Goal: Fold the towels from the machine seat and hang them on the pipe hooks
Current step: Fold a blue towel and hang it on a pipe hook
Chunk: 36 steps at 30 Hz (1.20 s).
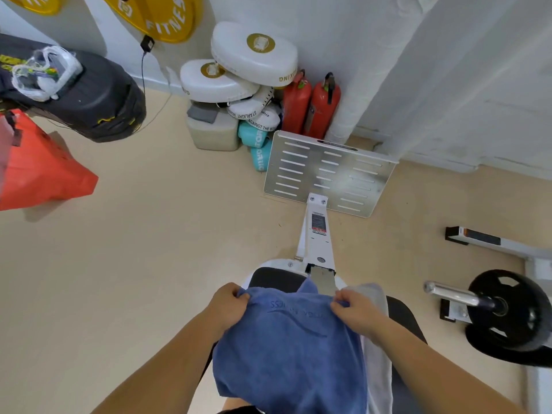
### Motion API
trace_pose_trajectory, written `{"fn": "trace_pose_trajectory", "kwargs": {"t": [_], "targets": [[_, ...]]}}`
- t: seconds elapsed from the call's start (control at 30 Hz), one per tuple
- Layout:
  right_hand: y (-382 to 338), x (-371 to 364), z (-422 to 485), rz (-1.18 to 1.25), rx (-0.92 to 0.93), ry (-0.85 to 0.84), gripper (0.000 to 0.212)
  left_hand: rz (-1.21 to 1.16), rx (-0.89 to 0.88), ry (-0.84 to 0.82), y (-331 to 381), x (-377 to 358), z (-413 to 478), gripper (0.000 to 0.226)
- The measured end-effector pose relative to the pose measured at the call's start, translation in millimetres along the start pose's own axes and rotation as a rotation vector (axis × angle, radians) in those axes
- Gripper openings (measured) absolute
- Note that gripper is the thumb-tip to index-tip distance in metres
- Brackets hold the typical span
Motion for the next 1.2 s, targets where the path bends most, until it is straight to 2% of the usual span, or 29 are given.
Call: {"fn": "trace_pose_trajectory", "kwargs": {"t": [0.13,0.27,0.43,0.53,0.77,0.93,1.07,1.17,1.2], "targets": [[-5,8,6,-0.014,0.017,0.023,0.009,-0.045,-0.079,0.042,7,10,-5,0.010],[-19,26,-4,0.049,0.064,0.134,0.006,-0.101,-0.210,0.062,25,27,-20,0.007],[-24,50,-36,0.161,0.098,0.181,0.010,-0.283,-0.218,0.051,48,56,-49,0.008],[-23,65,-67,0.183,0.120,0.187,0.013,-0.294,-0.241,-0.001,57,72,-71,0.011],[-13,74,-144,0.202,0.157,0.376,0.014,-0.138,-0.371,-0.057,61,91,-119,0.011],[-10,59,-174,0.182,0.196,0.504,0.020,0.058,-0.452,-0.036,55,65,-112,0.012],[-6,34,-170,0.054,0.144,0.342,0.030,0.246,-0.461,-0.028,47,32,-88,0.016],[4,16,-166,0.044,0.087,0.210,0.008,0.481,-0.460,-0.073,43,12,-79,0.018],[8,13,-165,0.023,0.082,0.209,0.009,0.560,-0.477,-0.089,41,6,-83,0.020]]}}
Point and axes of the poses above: each hand's wrist, its own z-axis towards the middle knuckle, its own x-axis out of the back of the hand, y = z × x, the point moved 6 cm from there along z, towards the middle knuckle, and after that the axes turned 11 degrees about -z, right-handed, at the moved point
